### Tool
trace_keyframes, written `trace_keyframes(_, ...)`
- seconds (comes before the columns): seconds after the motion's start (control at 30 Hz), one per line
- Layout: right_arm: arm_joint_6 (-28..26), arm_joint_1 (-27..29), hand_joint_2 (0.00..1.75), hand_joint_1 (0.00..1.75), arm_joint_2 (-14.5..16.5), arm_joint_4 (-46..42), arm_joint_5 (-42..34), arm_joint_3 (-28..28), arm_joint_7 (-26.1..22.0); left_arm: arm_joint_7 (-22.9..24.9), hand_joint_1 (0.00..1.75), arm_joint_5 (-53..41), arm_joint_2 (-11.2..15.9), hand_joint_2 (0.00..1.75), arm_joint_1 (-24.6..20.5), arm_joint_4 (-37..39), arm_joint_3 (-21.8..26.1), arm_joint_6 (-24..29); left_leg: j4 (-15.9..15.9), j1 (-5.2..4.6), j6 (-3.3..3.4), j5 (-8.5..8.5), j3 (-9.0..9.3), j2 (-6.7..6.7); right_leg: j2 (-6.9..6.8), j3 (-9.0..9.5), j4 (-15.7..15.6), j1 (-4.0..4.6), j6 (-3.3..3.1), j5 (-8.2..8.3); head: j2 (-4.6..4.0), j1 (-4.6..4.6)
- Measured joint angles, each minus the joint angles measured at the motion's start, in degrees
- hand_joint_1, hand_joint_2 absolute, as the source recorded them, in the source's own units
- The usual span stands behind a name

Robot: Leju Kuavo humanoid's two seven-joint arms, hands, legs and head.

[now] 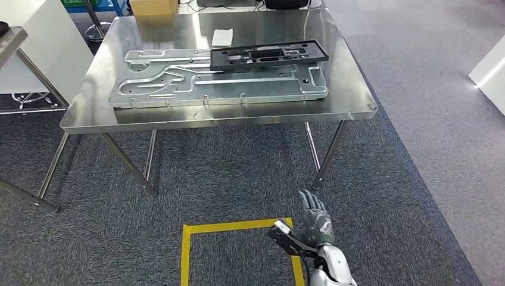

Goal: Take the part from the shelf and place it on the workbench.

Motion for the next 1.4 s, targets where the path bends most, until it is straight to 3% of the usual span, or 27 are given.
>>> trace_keyframes(0.03,-0.19,1.25,0.0,0.0,-0.18,1.25,-0.58,-2.05,-0.79,-0.07,0.0,0.08,0.08,0.0,0.28,0.0,0.01,0.15,4.01,0.04,-0.16,-2.35,-1.13,0.0,0.0,-0.63,0.17,0.06,-0.11,0.37,0.0,-0.11)
trace_keyframes(0.07,-0.27,2.26,0.0,0.0,-0.29,2.26,-0.81,-3.61,-1.23,-0.1,0.0,0.13,0.16,0.0,0.48,0.0,0.01,0.22,7.38,0.07,-0.31,-3.57,-1.87,0.01,0.04,-1.28,0.4,0.11,-0.06,0.67,0.0,-0.13)
trace_keyframes(0.1,-0.32,3.06,0.0,0.0,-0.37,3.15,-0.92,-4.9,-1.44,-0.13,0.0,0.18,0.24,0.0,0.59,0.0,0.01,0.26,9.12,0.08,-0.38,-3.65,-1.79,0.01,0.08,-1.91,0.7,0.15,0.0,0.91,0.0,-0.14)
trace_keyframes(0.13,-0.36,3.63,0.0,0.0,-0.42,3.89,-0.97,-5.95,-1.54,-0.14,0.0,0.22,0.28,0.0,0.64,0.0,0.01,0.28,8.51,0.08,-0.35,-2.79,-0.56,0.01,0.16,-2.43,1.04,0.16,0.1,1.08,0.0,-0.15)
trace_keyframes(0.2,-0.4,4.24,0.0,0.0,-0.43,4.92,-0.96,-7.52,-1.56,-0.17,0.0,0.24,0.41,0.0,0.61,0.0,0.01,0.32,1.57,0.02,0.08,-0.83,4.64,-0.02,0.31,-3.21,1.79,0.17,0.31,1.22,0.0,-0.16)
trace_keyframes(0.27,-0.49,4.38,0.0,0.0,-0.43,5.59,-0.95,-8.52,-1.55,-0.22,0.0,0.27,0.55,0.0,0.55,0.0,0.02,0.36,-4.85,-0.24,0.72,-0.36,8.89,-0.04,0.46,-3.75,2.45,0.29,0.77,1.27,0.0,-0.11)
trace_keyframes(0.33,-0.6,4.46,0.0,0.0,-0.49,6.49,-1.01,-9.48,-1.57,-0.26,0.0,0.5,0.64,0.0,0.54,0.0,0.06,0.5,-6.64,-0.42,1.18,-0.55,9.8,-0.02,0.52,-4.05,2.72,0.47,1.09,1.25,0.0,-0.08)
trace_keyframes(0.43,-0.6,5.21,0.0,0.0,-0.68,9.51,-3.15,-12.83,-3.47,-0.39,0.0,1.33,0.72,0.0,0.71,0.0,0.48,1.2,-7.1,-0.48,1.57,-0.43,9.68,-0.05,0.48,-4.18,2.64,0.54,0.62,1.31,0.0,0.09)
trace_keyframes(0.47,-0.46,5.66,0.0,0.0,-0.73,10.94,-5.15,-14.81,-5.1,-0.47,0.0,1.61,0.75,0.0,0.78,0.0,0.72,1.51,-7.09,-0.57,1.76,-0.37,9.62,-0.1,0.45,-4.19,2.6,0.48,0.75,1.49,0.0,0.09)
trace_keyframes(0.6,3.15,7.79,1.75,0.0,-1.54,18.17,-16.75,-25.54,-12.01,-0.64,0.0,2.38,0.78,0.0,1.25,0.0,1.69,2.25,-6.95,-0.81,2.2,-0.18,9.28,-0.11,0.49,-4.36,2.41,0.22,1.61,1.99,0.0,0.11)
trace_keyframes(0.7,9.79,9.88,1.75,0.0,-1.92,22.78,-27.25,-35.66,-11.73,-0.43,0.0,2.79,0.78,0.0,1.49,0.0,2.55,2.32,-6.91,-0.94,2.31,-0.13,9.12,-0.11,0.49,-4.41,2.37,0.09,1.88,2.13,0.0,0.1)
trace_keyframes(0.83,13.73,10.92,1.75,0.0,-0.89,26.17,-38.37,-48.52,-0.59,1.56,0.0,3.68,0.75,0.0,1.67,0.0,3.71,2.44,-6.9,-0.99,2.37,-0.13,9.01,0.03,0.66,-4.58,2.37,0.04,2.16,2.23,0.0,0.08)
trace_keyframes(1.0,14.39,11.17,1.75,0.0,1.57,28.18,-41.63,-58.93,7.22,2.18,0.0,4.77,0.65,0.0,2.01,0.0,5.43,3.14,-6.93,-0.94,2.37,-0.09,9.02,0.09,0.7,-4.67,2.42,0.11,2.23,2.25,0.0,0.07)
trace_keyframes(1.13,16.12,11.13,1.75,0.0,2.89,28.88,-42.21,-62.82,8.22,2.04,0.0,4.33,0.55,0.0,2.34,0.0,5.83,2.95,-6.96,-0.89,2.29,-0.02,8.99,0.09,0.71,-4.68,2.5,0.16,2.22,2.25,0.0,0.07)
trace_keyframes(1.27,16.63,11.13,0.0,0.0,3.15,28.96,-40.71,-64.13,4.67,1.68,0.0,4.02,0.45,0.0,2.42,0.0,5.97,2.8,-6.97,-0.87,2.2,0.07,8.99,0.1,0.72,-4.69,2.56,0.17,2.22,2.26,0.0,0.08)
trace_keyframes(1.4,19.0,11.19,0.0,0.0,3.2,28.96,-39.51,-64.21,0.87,1.32,0.0,4.05,0.4,0.0,2.47,0.0,6.31,2.81,-6.96,-0.87,2.22,0.13,9.03,0.11,0.7,-4.71,2.59,0.17,2.2,2.28,0.0,0.08)
